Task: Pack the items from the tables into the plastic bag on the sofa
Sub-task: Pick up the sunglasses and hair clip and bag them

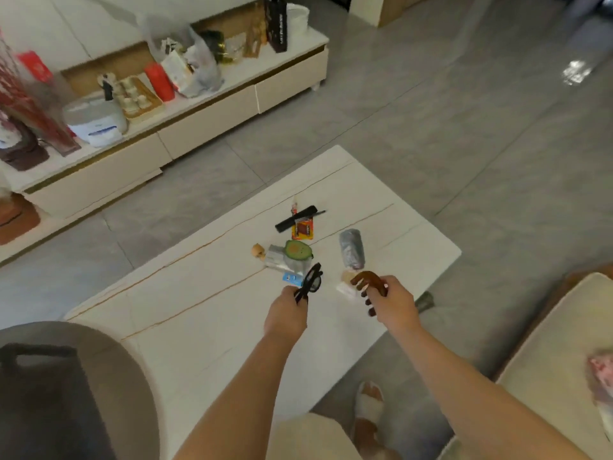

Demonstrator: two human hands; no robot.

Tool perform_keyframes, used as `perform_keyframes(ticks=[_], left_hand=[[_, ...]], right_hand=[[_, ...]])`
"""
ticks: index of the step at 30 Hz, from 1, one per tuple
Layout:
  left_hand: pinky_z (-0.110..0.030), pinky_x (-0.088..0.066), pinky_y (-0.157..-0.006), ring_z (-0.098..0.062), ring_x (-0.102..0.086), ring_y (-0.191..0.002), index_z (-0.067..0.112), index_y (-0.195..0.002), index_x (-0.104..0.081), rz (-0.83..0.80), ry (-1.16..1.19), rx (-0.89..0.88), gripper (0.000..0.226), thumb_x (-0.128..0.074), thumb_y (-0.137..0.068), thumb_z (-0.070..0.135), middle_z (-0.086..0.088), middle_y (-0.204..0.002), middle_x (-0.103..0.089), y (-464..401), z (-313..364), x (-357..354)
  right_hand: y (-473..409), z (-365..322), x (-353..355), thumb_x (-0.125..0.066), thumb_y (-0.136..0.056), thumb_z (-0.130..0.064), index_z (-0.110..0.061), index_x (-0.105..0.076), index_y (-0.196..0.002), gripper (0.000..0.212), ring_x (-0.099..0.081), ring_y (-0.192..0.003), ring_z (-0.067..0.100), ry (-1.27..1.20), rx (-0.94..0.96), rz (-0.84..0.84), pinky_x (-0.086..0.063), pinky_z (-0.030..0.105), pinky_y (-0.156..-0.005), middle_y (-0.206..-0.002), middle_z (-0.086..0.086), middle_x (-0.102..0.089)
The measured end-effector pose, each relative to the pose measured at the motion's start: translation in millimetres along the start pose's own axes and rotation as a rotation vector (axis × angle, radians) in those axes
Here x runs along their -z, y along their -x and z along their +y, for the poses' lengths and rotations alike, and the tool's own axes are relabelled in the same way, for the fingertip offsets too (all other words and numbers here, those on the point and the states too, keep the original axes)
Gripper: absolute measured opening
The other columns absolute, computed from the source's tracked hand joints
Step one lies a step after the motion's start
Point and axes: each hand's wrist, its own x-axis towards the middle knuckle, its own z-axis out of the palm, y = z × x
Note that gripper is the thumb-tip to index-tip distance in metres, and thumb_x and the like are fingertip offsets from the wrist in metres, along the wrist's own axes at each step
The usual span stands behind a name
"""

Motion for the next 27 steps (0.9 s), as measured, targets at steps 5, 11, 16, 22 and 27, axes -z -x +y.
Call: perform_keyframes(ticks=[5,11,16,22,27], left_hand=[[-0.036,-0.053,-0.072,-0.033,-0.068,-0.087,0.01,-0.118,-0.052,-0.092,-0.077,-0.104,0.027,-0.037,-0.098,0.018,-0.012,-0.096,-0.06,24,55,-39],[-0.037,-0.057,-0.073,-0.034,-0.068,-0.091,0.007,-0.124,-0.051,-0.146,-0.222,-0.254,0.031,-0.045,-0.093,0.006,-0.016,-0.11,-0.063,49,116,-96],[-0.031,-0.055,-0.064,-0.029,-0.07,-0.083,0.007,-0.12,-0.048,-0.171,-0.232,-0.315,0.027,-0.049,-0.093,0.008,-0.014,-0.104,-0.065,68,168,-155],[-0.038,-0.057,-0.071,-0.029,-0.071,-0.079,0.022,-0.091,-0.053,-0.23,-0.286,-0.451,0.009,-0.054,-0.089,0.013,-0.011,-0.097,-0.068,96,231,-245],[-0.034,-0.056,-0.076,-0.028,-0.066,-0.082,0.009,-0.103,-0.065,-0.35,-0.364,-0.573,0.019,-0.051,-0.09,0.007,-0.015,-0.096,-0.069,127,270,-319]], right_hand=[[21,29,73,-0.049,-0.093,-0.013,-0.008,-0.055,-0.105,0.014,-0.06,-0.063,0.017,-0.203,-0.11,0.114,-0.042,0.015,-0.042,-0.084,0.008,-0.065],[34,72,152,-0.054,-0.092,-0.02,-0.014,-0.058,-0.102,0.012,-0.064,-0.066,0.014,-0.198,-0.109,0.157,-0.043,0.017,-0.049,-0.079,0.001,-0.067],[34,111,219,-0.06,-0.089,-0.019,-0.021,-0.053,-0.094,0.008,-0.066,-0.079,0.021,-0.245,-0.141,0.242,-0.055,0.037,-0.074,-0.082,0.001,-0.065],[28,172,299,-0.058,-0.09,-0.008,-0.016,-0.059,-0.092,0.008,-0.065,-0.063,0.022,-0.329,-0.162,0.349,-0.058,0.043,-0.069,-0.074,0.005,-0.068],[52,210,363,-0.059,-0.089,-0.004,-0.01,-0.063,-0.072,0.018,-0.064,-0.056,0.026,-0.449,-0.304,0.467,-0.057,0.049,-0.074,-0.063,0.007,-0.066]])
